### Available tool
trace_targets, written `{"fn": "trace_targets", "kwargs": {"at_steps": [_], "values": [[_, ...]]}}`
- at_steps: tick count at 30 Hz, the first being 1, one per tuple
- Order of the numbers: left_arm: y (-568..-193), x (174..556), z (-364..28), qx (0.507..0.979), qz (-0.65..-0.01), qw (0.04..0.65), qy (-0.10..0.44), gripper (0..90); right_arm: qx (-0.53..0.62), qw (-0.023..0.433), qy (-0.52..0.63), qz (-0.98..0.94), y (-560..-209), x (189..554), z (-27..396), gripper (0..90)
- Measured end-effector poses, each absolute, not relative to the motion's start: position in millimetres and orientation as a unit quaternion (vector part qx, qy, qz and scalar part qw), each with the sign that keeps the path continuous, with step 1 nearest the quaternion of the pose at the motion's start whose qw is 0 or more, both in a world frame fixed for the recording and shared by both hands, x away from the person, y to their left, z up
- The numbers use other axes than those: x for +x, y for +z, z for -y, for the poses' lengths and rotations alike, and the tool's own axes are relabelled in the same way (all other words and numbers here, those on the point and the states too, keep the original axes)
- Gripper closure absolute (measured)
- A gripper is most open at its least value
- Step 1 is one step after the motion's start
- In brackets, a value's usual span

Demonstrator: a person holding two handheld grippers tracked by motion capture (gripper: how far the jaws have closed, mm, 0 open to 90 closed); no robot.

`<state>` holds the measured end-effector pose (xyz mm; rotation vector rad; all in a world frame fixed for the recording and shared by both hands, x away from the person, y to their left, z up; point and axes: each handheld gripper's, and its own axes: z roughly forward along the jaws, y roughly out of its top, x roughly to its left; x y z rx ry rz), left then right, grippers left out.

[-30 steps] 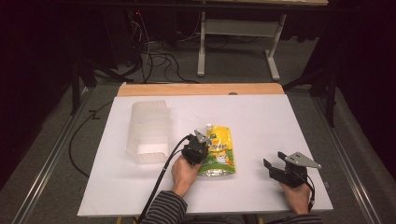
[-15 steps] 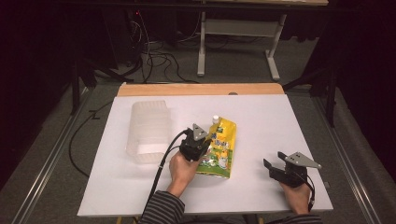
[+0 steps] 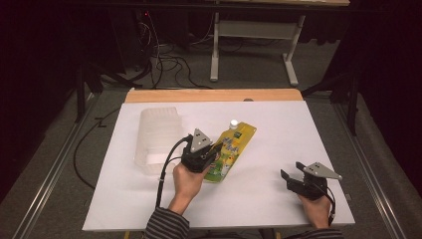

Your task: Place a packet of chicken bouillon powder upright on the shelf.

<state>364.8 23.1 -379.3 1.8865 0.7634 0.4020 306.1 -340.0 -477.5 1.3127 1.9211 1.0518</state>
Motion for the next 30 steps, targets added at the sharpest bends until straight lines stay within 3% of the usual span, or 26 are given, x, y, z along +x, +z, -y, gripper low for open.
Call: {"fn": "trace_targets", "kwargs": {"at_steps": [30], "values": [[-352, 342, -91, 0.744, -0.328, 0.560, 0.158, 90.0, 0.494, 0.289, 0.394, -0.720, -478, 306, 340, 32.5]]}}
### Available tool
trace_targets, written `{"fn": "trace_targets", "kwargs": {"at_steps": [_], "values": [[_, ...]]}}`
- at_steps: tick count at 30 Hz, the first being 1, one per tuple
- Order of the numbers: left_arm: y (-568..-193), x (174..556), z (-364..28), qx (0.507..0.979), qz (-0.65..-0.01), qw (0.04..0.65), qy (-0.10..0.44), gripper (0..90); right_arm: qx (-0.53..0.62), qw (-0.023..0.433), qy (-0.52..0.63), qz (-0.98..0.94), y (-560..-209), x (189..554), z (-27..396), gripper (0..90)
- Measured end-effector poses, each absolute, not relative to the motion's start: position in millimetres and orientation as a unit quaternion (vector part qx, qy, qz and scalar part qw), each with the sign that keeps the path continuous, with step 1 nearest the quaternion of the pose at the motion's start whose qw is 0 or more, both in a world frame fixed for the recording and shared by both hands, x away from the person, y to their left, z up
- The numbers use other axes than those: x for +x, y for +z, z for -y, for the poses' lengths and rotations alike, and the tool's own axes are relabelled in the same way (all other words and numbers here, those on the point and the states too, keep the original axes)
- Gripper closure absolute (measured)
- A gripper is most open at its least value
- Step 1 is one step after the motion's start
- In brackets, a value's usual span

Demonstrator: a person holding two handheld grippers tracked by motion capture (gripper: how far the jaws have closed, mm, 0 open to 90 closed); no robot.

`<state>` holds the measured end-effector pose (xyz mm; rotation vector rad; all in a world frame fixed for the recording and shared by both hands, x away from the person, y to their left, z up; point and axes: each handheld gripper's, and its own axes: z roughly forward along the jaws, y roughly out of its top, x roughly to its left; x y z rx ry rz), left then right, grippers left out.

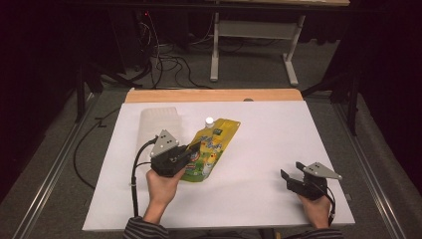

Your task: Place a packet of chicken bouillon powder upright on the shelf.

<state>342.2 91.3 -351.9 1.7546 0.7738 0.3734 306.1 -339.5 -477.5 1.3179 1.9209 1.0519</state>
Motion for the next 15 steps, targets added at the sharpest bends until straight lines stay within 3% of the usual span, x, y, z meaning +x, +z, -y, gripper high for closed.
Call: {"fn": "trace_targets", "kwargs": {"at_steps": [15], "values": [[-346, 337, -124, 0.726, -0.354, 0.563, 0.174, 90.0, 0.490, 0.291, 0.393, -0.722, -478, 306, 339, 32.5]]}}
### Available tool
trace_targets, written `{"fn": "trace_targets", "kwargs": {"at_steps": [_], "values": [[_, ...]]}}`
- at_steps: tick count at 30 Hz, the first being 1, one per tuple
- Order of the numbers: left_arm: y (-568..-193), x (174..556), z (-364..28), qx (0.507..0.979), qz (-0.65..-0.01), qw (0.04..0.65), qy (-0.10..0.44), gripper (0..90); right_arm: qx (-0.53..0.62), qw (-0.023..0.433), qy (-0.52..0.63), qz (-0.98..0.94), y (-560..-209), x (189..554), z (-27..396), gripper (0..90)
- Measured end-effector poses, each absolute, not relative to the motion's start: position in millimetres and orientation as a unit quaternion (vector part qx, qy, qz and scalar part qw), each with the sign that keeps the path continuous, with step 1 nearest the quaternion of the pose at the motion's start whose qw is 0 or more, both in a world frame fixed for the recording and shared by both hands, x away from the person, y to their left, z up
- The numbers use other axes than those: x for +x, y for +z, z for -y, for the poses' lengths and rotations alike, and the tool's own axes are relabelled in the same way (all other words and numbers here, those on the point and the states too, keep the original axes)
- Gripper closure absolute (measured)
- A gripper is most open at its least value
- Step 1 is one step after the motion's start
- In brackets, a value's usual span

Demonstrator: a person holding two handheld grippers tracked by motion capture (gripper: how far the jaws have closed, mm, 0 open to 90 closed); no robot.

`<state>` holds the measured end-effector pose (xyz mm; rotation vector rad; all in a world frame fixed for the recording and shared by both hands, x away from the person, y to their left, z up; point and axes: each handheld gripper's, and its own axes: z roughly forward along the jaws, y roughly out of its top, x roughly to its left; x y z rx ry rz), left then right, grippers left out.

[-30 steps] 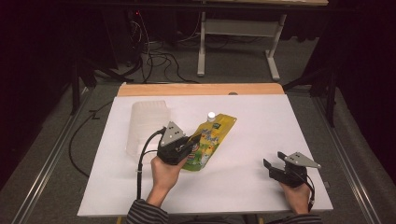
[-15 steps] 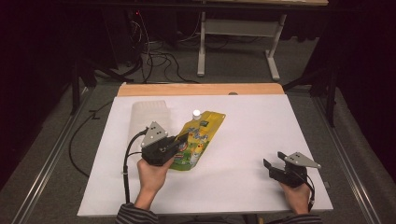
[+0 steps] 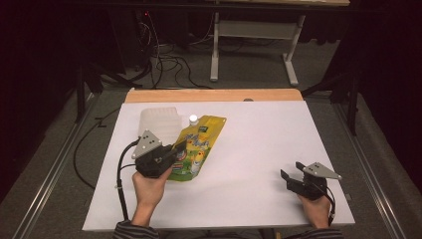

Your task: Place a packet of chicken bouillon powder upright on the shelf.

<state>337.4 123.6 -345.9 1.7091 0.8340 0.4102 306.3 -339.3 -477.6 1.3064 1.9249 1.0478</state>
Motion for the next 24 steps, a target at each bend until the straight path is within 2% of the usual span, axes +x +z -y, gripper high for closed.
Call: {"fn": "trace_targets", "kwargs": {"at_steps": [24], "values": [[-333, 334, -169, 0.690, -0.391, 0.568, 0.223, 90.0, 0.490, 0.293, 0.394, -0.721, -478, 306, 339, 32.5]]}}
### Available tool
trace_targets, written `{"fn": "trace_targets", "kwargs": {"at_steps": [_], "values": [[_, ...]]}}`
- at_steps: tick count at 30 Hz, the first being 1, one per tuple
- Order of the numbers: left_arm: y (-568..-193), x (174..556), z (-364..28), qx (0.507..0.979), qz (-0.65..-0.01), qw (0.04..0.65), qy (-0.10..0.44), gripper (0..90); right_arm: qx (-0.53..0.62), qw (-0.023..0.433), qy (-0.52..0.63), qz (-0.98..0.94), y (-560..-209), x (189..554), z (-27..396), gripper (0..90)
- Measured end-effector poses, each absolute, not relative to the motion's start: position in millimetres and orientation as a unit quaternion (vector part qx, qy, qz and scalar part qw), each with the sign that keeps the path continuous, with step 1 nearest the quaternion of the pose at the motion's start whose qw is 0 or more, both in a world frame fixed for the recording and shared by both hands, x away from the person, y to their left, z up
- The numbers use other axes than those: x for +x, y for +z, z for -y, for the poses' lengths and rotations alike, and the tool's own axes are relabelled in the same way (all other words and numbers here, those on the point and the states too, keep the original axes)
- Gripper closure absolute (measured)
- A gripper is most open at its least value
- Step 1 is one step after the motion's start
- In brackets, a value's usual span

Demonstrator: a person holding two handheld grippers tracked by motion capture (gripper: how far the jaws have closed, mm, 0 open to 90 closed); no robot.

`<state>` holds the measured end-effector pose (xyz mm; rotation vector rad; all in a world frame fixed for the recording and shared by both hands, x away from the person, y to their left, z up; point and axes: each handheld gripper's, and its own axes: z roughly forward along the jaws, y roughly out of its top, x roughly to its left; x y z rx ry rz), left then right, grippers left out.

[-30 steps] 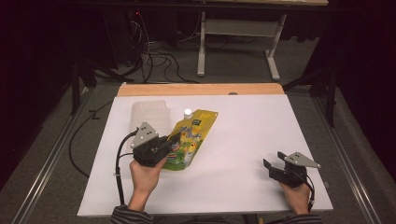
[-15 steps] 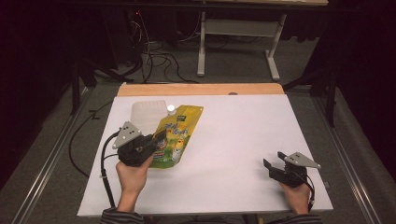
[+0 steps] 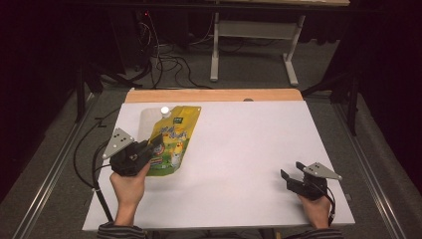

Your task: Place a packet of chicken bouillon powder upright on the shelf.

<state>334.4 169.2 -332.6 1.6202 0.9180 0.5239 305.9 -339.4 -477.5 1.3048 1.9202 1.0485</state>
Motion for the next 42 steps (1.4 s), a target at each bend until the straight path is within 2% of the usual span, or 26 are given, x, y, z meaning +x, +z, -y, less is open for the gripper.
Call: {"fn": "trace_targets", "kwargs": {"at_steps": [20, 42], "values": [[-325, 349, -187, 0.658, -0.412, 0.586, 0.231, 90.0, 0.491, 0.292, 0.393, -0.720, -478, 306, 339, 32.5], [-353, 388, -167, 0.701, -0.426, 0.505, 0.267, 90.0, 0.489, 0.294, 0.394, -0.721, -478, 306, 340, 32.4]]}}
